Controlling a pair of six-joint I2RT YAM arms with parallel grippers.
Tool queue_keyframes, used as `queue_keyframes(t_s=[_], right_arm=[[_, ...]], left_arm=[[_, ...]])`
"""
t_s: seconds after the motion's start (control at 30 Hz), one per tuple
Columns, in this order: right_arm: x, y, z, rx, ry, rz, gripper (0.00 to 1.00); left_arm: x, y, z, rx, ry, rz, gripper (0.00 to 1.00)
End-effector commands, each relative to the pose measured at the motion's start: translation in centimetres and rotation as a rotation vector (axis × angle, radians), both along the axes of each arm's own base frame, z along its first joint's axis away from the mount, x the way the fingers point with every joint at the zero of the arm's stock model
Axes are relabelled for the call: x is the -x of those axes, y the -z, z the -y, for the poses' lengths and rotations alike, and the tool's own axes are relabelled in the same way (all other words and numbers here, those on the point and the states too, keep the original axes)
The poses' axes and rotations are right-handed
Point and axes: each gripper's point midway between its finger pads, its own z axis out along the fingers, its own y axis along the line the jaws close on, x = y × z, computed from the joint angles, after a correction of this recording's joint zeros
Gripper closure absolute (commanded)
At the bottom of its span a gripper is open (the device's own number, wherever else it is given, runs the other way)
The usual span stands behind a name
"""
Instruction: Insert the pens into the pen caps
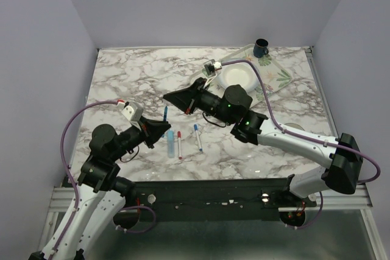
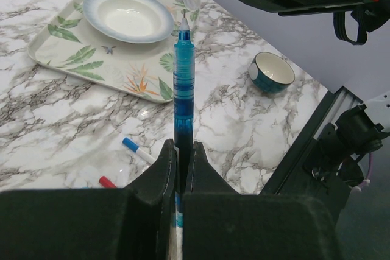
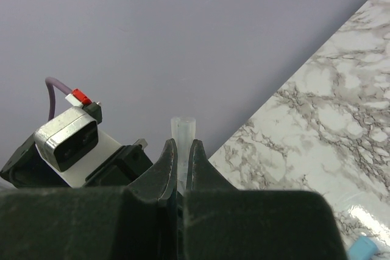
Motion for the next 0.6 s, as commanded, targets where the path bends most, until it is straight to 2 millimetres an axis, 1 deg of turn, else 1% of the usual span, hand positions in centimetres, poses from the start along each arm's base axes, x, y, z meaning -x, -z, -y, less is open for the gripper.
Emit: queue_keyframes(t_s=[0.0,0.17,0.3,0.37,0.57], right_arm=[[-0.4,0.7,-0.1,0.024,0.027,0.012,0.99],[-0.4,0.8,0.1,0.022,0.027,0.012,0.99],[0.0,1.1,-0.2,0.035,0.010,0.020,0.99],[0.1,1.7,-0.2,0.044,0.015,0.015,0.99],[0.2,2.4,0.1,0.063,0.027,0.019,0.99]], left_arm=[[0.0,-0.1,-0.1,-0.003,-0.004,0.022,1.00],[0.0,0.0,-0.1,-0.002,-0.005,0.021,1.00],[-0.1,0.1,-0.1,-0.006,-0.005,0.012,1.00],[-0.1,0.1,-0.1,-0.006,-0.007,0.012,1.00],[-0.1,0.0,-0.2,-0.004,-0.010,0.016,1.00]])
